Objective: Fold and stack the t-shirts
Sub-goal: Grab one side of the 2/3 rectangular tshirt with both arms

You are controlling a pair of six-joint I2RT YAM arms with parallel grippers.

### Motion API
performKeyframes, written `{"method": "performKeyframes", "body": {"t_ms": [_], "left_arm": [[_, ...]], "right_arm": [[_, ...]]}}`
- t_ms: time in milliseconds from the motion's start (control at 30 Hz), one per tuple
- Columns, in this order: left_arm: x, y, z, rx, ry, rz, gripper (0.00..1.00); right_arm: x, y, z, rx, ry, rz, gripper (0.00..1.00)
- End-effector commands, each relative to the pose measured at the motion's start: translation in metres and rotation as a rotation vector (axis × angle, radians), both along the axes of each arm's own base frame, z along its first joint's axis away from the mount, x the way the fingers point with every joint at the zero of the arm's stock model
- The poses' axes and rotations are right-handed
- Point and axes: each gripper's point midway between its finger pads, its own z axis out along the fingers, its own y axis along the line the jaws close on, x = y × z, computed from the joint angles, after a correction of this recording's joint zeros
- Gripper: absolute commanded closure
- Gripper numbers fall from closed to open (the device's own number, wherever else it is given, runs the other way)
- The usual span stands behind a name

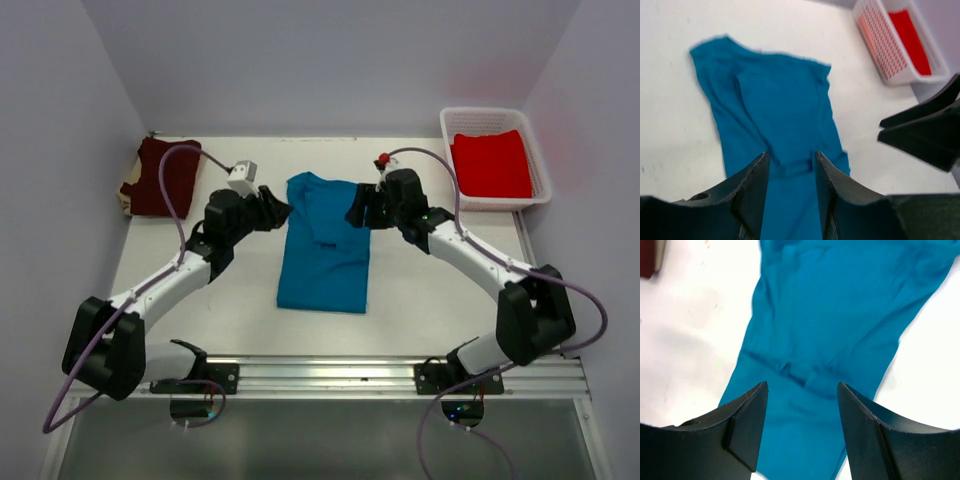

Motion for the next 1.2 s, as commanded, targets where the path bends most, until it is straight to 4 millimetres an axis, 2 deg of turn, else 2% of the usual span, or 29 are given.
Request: {"method": "performKeyframes", "body": {"t_ms": [0,33,67,100,133,167,200,233,300,367,467,667,800,967,1033,1067,1133,1167], "left_arm": [[-0.08,0.008,-0.101,0.062,0.347,-0.118,0.55],[-0.102,0.011,-0.114,0.055,0.38,-0.147,0.55],[-0.113,0.011,-0.12,0.046,0.397,-0.168,0.55],[-0.124,0.012,-0.126,0.039,0.413,-0.186,0.55],[-0.139,0.016,-0.134,0.037,0.43,-0.198,0.55],[-0.148,0.016,-0.138,0.031,0.444,-0.217,0.55],[-0.155,0.017,-0.141,0.027,0.451,-0.228,0.54],[-0.165,0.019,-0.144,0.023,0.451,-0.235,0.53],[-0.173,0.019,-0.146,0.018,0.448,-0.259,0.51],[-0.183,0.02,-0.152,0.011,0.463,-0.281,0.51],[-0.195,0.017,-0.161,-0.009,0.501,-0.314,0.51],[-0.204,0.017,-0.178,-0.015,0.547,-0.329,0.5],[-0.204,0.018,-0.189,-0.009,0.57,-0.32,0.5],[-0.206,0.021,-0.202,0.009,0.613,-0.309,0.51],[-0.206,0.022,-0.204,0.018,0.616,-0.303,0.52],[-0.206,0.022,-0.205,0.019,0.618,-0.303,0.54],[-0.205,0.021,-0.205,0.018,0.618,-0.304,0.64],[-0.205,0.02,-0.205,0.011,0.624,-0.306,0.69]], "right_arm": [[-0.05,-0.008,-0.022,-0.042,0.082,-0.016,0.37],[-0.064,-0.006,-0.013,-0.029,0.07,-0.011,0.36],[-0.074,-0.009,-0.017,-0.033,0.082,-0.014,0.35],[-0.092,-0.018,-0.034,-0.059,0.128,-0.017,0.34],[-0.102,-0.019,-0.039,-0.05,0.153,-0.025,0.32],[-0.112,-0.022,-0.034,-0.026,0.146,-0.025,0.32],[-0.119,-0.025,-0.038,-0.015,0.161,-0.031,0.3],[-0.134,-0.028,-0.053,-0.004,0.21,-0.033,0.29],[-0.145,-0.031,-0.052,0.033,0.206,-0.038,0.24],[-0.161,-0.038,-0.072,0.037,0.253,-0.05,0.21],[-0.17,-0.037,-0.083,0.053,0.293,-0.046,0.2],[-0.178,-0.026,-0.104,0.144,0.364,-0.059,0.22],[-0.182,-0.02,-0.118,0.194,0.401,-0.07,0.28],[-0.187,-0.012,-0.127,0.259,0.449,-0.077,0.38],[-0.188,-0.012,-0.129,0.268,0.457,-0.085,0.47],[-0.188,-0.012,-0.129,0.272,0.459,-0.088,0.57],[-0.191,-0.013,-0.132,0.273,0.472,-0.095,0.66],[-0.194,-0.013,-0.133,0.274,0.482,-0.093,0.75]]}}
